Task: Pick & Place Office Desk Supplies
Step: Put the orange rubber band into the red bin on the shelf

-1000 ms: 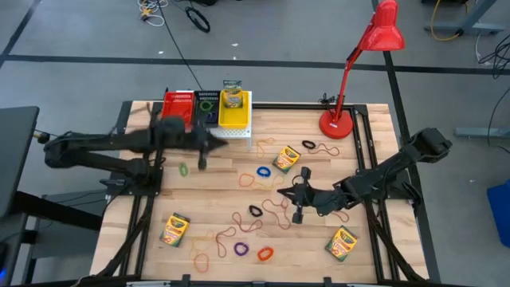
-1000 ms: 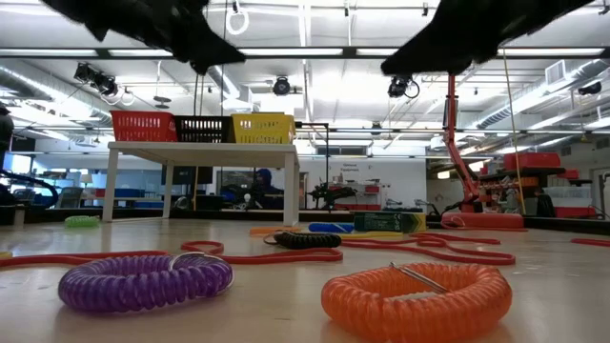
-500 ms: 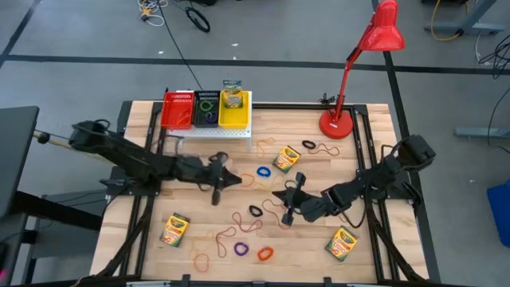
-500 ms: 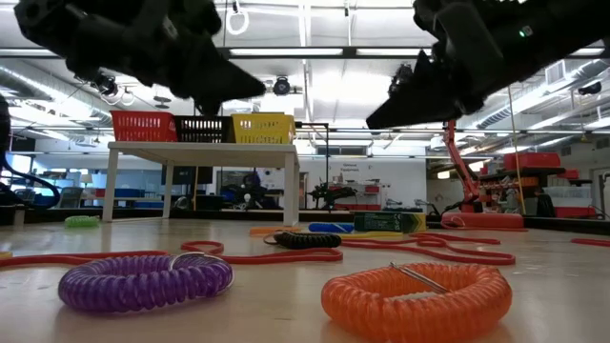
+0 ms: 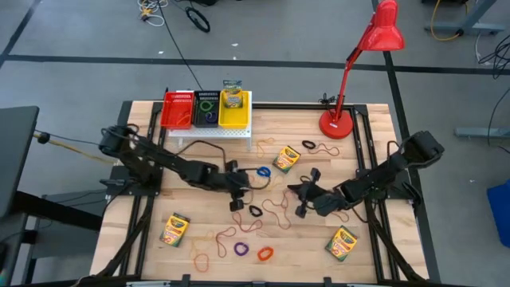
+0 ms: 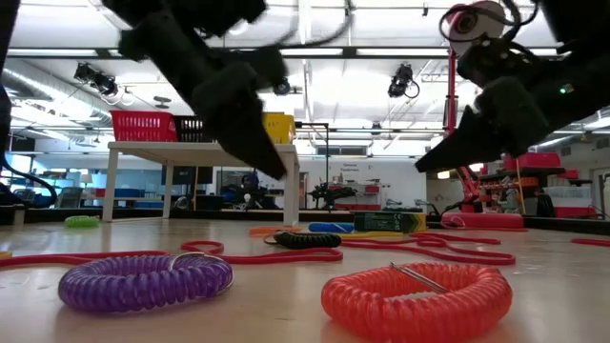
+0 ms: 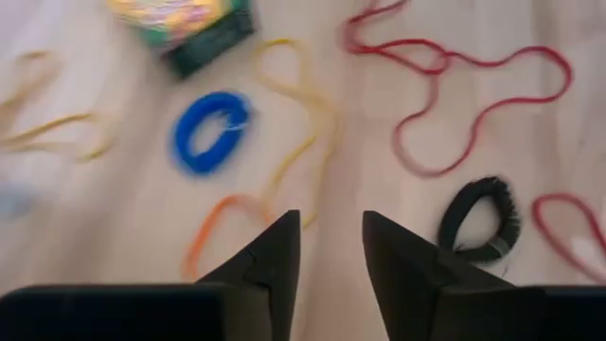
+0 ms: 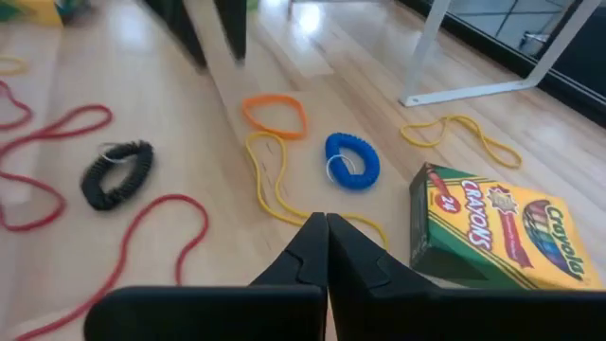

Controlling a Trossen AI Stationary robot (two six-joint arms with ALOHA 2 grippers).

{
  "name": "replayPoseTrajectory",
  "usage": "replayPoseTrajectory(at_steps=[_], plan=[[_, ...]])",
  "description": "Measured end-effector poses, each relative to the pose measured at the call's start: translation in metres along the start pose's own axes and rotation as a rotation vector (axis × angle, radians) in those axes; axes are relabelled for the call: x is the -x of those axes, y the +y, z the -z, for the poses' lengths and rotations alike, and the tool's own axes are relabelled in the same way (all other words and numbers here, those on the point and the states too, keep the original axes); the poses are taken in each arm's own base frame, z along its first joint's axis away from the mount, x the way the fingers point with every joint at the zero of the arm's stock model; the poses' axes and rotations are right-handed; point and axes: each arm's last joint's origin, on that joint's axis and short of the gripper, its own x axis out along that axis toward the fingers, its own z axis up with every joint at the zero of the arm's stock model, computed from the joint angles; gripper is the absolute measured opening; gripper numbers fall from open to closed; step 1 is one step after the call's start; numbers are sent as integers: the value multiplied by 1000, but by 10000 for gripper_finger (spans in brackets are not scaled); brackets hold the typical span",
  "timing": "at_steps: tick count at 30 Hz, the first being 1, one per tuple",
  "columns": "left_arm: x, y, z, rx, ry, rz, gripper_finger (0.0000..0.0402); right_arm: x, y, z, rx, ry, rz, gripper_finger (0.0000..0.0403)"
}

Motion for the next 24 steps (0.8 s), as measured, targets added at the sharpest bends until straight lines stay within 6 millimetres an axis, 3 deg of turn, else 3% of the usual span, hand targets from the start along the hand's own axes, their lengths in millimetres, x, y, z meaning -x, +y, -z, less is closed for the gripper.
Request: replayPoseTrajectory(at_steps=[4, 11, 19, 24], plan=[[-20, -6, -1, -24, 72, -21, 133, 7, -2, 3, -8, -18, -19, 5], [-46, 0, 0, -21, 207, -103, 134, 12, 2, 2, 22, -37, -36, 7], [-55, 14, 1, 7, 249, -117, 127, 13, 3, 1, 26, -45, -39, 8], [-56, 18, 0, 18, 257, -67, 95, 13, 3, 0, 23, -49, -42, 8]])
